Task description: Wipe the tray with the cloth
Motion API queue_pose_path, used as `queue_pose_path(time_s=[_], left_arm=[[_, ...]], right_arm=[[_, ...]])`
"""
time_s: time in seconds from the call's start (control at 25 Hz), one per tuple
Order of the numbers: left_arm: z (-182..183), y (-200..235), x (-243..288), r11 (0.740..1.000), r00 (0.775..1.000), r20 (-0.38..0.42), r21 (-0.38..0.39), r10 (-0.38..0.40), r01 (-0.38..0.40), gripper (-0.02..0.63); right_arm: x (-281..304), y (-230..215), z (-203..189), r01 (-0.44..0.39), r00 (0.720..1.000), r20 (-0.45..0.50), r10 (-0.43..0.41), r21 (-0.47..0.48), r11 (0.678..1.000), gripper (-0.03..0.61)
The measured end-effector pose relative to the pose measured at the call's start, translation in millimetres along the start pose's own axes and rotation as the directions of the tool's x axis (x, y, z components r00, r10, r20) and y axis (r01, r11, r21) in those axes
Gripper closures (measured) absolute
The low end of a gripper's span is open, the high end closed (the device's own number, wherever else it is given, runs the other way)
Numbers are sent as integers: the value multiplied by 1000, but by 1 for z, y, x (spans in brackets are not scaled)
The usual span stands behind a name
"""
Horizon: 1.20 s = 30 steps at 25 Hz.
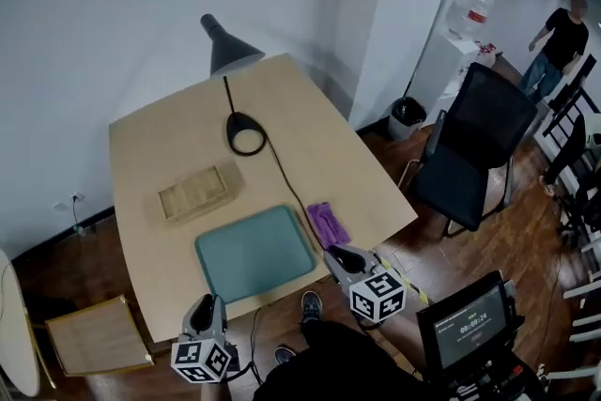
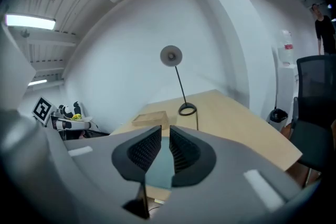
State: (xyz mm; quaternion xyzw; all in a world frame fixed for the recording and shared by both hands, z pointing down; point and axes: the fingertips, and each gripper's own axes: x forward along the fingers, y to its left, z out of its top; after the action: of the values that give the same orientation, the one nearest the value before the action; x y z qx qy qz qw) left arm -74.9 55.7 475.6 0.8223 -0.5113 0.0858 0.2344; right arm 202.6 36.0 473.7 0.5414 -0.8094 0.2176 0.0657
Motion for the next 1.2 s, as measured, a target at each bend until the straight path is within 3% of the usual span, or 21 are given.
queue_pose_path(time_s=[0.36,0.48,0.68,0.8,1.2], left_arm=[[-30,-50,-105,987,993,83,146,-84,71,514],[-15,-53,-125,987,990,119,150,-70,52,514],[7,-75,-136,987,981,191,161,-37,6,526],[0,-80,-135,988,976,212,158,-40,6,526],[6,-104,-132,982,981,196,187,-13,-24,526]], right_arm=[[-85,94,-7,13,992,123,-2,-87,996,552],[-97,111,-4,2,988,151,18,-133,991,554],[-108,113,12,-51,981,176,83,-179,983,574],[-110,114,17,-73,976,188,111,-200,977,574],[-115,97,13,-85,969,211,131,-213,973,574]])
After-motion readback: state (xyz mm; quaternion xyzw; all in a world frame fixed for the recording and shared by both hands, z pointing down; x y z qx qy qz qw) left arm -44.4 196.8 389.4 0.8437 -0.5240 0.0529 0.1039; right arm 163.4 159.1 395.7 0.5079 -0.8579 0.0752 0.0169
